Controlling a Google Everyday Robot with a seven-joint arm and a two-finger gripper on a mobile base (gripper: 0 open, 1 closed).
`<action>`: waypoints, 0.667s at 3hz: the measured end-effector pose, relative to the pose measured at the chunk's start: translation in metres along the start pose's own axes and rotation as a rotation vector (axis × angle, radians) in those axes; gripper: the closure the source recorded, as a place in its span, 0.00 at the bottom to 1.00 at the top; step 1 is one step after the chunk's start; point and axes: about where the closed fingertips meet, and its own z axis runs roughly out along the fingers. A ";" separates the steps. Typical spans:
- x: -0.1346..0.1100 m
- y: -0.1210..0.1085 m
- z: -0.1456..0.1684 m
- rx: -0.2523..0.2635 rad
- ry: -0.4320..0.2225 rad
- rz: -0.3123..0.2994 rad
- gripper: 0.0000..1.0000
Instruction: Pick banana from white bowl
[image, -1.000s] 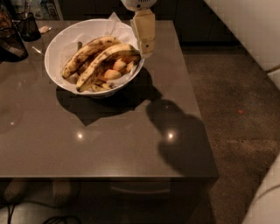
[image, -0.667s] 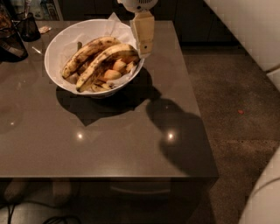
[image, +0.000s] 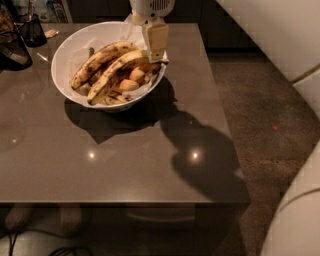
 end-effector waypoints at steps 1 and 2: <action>-0.015 0.001 0.013 -0.023 0.021 -0.039 0.28; -0.026 -0.002 0.024 -0.039 0.042 -0.079 0.30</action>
Offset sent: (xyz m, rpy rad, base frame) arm 0.0008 0.0383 -0.0338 -0.1472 0.0450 0.0781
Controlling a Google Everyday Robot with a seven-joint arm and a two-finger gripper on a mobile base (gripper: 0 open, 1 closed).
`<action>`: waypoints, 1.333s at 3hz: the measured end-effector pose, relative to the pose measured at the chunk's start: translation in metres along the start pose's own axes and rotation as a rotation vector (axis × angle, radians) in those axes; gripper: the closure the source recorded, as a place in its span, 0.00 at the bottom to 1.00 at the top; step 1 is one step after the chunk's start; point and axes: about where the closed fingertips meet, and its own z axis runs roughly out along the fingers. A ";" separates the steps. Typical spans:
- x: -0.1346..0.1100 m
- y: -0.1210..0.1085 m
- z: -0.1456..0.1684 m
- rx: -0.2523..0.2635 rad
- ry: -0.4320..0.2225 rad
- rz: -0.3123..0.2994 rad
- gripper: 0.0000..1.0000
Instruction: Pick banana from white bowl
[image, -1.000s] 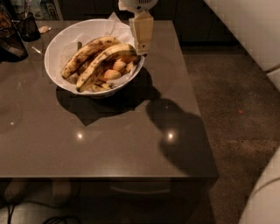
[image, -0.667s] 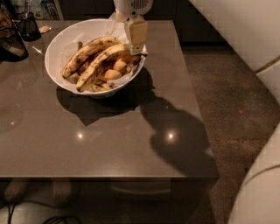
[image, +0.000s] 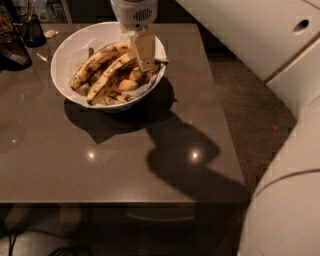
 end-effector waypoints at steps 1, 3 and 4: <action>-0.007 -0.005 0.008 -0.014 0.010 -0.028 0.42; -0.011 -0.010 0.021 -0.037 0.004 -0.048 0.42; -0.016 -0.011 0.028 -0.050 -0.011 -0.053 0.43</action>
Offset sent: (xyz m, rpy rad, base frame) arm 0.0084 0.0093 -0.0185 -0.0709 0.0569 0.0340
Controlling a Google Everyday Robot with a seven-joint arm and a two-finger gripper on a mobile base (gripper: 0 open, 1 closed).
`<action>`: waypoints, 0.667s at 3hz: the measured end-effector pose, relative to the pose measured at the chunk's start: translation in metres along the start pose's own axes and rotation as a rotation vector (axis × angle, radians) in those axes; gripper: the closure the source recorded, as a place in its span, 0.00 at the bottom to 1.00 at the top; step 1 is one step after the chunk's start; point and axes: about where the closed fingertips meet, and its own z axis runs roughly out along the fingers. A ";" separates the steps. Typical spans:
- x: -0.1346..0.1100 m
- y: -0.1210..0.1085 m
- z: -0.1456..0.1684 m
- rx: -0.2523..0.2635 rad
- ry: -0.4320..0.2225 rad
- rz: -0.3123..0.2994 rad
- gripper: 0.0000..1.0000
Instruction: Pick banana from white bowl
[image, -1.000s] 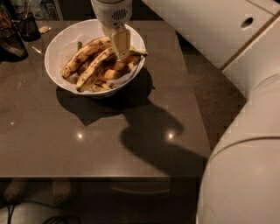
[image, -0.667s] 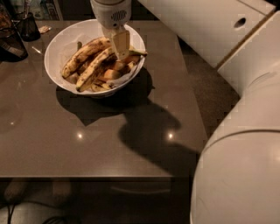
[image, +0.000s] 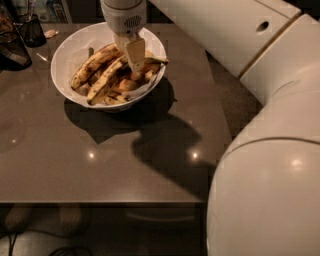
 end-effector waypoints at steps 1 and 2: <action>-0.005 0.000 0.008 -0.017 -0.013 -0.001 0.46; -0.009 -0.001 0.015 -0.029 -0.027 -0.001 0.47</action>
Offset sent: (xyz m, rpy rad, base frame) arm -0.0051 0.0068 -0.0217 -0.0083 0.0860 0.0015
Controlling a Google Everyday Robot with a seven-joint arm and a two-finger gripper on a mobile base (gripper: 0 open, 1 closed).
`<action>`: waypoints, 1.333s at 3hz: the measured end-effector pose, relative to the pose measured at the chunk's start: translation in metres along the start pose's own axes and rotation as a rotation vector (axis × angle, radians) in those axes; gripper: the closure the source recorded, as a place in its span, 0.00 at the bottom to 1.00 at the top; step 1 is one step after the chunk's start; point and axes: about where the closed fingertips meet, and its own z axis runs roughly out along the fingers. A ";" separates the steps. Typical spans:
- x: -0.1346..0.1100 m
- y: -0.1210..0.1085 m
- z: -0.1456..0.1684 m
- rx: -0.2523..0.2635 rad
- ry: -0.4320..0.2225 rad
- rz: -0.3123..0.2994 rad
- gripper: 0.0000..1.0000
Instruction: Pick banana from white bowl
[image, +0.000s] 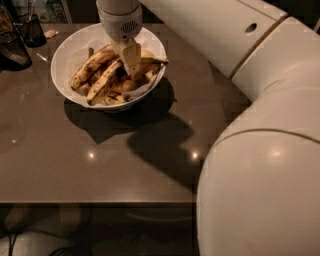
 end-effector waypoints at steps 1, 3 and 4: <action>-0.002 0.000 0.005 -0.008 -0.011 0.004 0.45; -0.003 0.004 0.015 -0.023 -0.047 0.038 0.43; -0.004 0.005 0.016 -0.023 -0.057 0.053 0.62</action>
Offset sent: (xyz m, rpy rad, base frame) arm -0.0073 -0.0046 -0.0154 0.0206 0.0711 -0.0306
